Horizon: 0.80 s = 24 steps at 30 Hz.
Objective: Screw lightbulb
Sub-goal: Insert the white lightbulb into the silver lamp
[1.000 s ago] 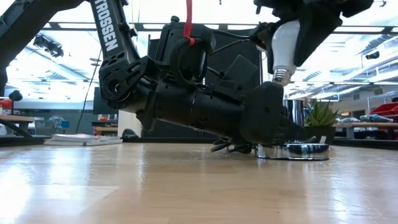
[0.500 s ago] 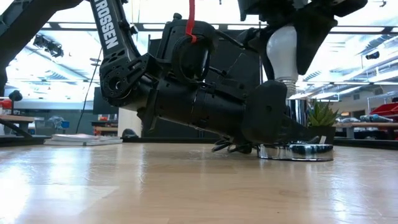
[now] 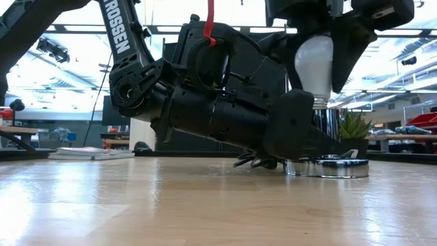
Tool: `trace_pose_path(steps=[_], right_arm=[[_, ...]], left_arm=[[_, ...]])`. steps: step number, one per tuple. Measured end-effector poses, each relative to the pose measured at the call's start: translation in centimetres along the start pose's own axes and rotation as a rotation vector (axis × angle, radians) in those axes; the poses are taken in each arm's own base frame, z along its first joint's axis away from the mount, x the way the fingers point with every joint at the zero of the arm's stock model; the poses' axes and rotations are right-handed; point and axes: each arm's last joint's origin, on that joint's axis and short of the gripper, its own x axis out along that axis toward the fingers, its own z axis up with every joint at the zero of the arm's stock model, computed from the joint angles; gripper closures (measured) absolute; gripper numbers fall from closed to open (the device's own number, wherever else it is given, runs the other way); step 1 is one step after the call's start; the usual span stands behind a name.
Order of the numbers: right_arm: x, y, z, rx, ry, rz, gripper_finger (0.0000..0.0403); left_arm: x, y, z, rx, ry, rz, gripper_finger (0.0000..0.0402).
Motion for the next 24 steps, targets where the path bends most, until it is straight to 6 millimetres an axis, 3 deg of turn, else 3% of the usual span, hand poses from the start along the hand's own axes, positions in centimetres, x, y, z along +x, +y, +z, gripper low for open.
trace_pose_path(steps=[24], right_arm=[[1.9,0.9,-0.4,-0.088,0.008,-0.037,0.014]], left_arm=[[0.0,0.0,0.0,0.0,0.004,-0.002,0.0206]])
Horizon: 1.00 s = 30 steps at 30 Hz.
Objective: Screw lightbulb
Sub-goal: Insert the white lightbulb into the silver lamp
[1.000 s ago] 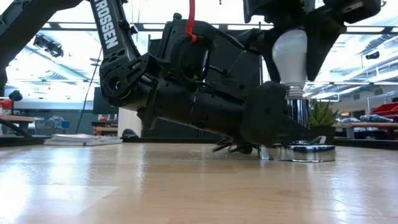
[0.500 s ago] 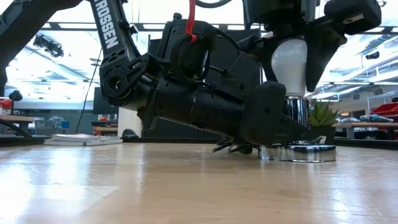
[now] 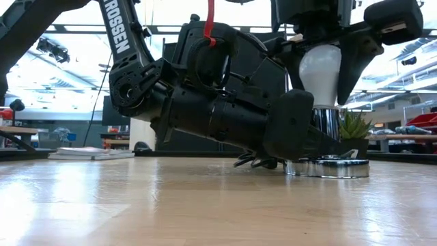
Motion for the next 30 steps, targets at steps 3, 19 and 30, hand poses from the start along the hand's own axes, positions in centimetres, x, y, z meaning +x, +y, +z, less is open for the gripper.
trace_pose_path(steps=[3,19,30], right_arm=[[0.04,0.07,0.08,-0.024,0.002,-0.01,0.014],[0.18,-0.08,0.06,0.278,-0.005,0.008,0.0139],[0.24,-0.21,0.38,0.669,-0.039,0.014,0.0138]], left_arm=[[-0.01,0.0,0.0,0.0,0.0,0.0,0.0206],[-0.01,0.0,0.01,-0.004,-0.001,-0.001,0.0206],[-0.01,0.0,0.0,-0.007,-0.001,-0.001,0.0206]])
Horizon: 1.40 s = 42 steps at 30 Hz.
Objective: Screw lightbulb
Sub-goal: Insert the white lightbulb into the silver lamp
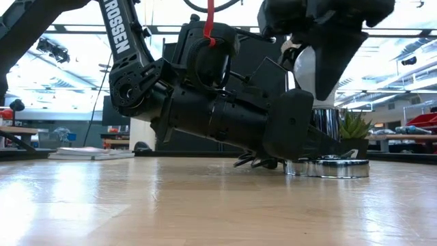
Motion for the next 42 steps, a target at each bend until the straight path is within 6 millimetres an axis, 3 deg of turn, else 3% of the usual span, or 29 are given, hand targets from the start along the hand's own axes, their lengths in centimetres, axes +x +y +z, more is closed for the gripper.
trace_pose_path(steps=[25,33,42], right_arm=[[0.03,-0.01,-0.4,0.834,0.017,-0.049,0.0137],[0.03,0.07,-0.53,0.83,0.041,-0.036,0.0121],[-0.66,0.18,-0.15,0.688,-0.02,0.024,0.003]], left_arm=[[0.01,0.03,-0.06,-0.017,0.009,0.007,0.0206],[0.01,0.04,-0.06,-0.018,0.01,0.01,0.0206],[0.01,0.05,-0.07,-0.021,0.01,0.013,0.0206]])
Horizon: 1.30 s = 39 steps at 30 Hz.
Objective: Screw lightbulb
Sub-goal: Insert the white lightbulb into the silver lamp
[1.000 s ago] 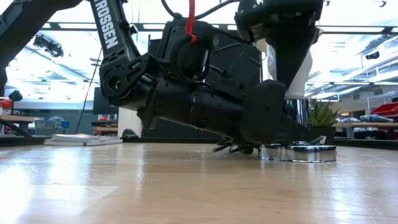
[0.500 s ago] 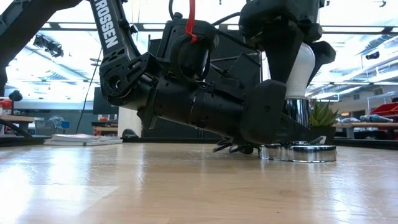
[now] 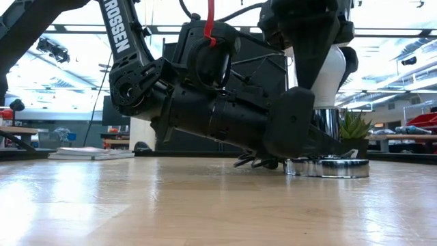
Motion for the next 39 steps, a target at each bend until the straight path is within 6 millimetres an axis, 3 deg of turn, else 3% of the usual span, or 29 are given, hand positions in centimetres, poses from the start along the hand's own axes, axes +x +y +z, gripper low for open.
trace_pose_path(steps=[4,20,29,39], right_arm=[[-0.6,-0.4,-0.2,-0.024,-0.007,-0.023,0.0006],[-1.0,-0.8,-0.6,-0.246,0.02,-0.064,0.0015],[-0.9,0.0,-1.3,-0.648,-0.007,-0.07,0.0039],[-1.0,-0.2,-1.3,-0.861,-0.019,-0.137,0.0057]], left_arm=[[0.0,0.0,0.0,-0.003,-0.001,0.009,0.0206],[0.0,0.0,0.0,0.001,-0.002,0.006,0.0206],[0.0,0.0,0.0,0.001,-0.002,0.004,0.0206],[0.0,0.0,0.0,0.002,0.0,0.003,0.0206]])
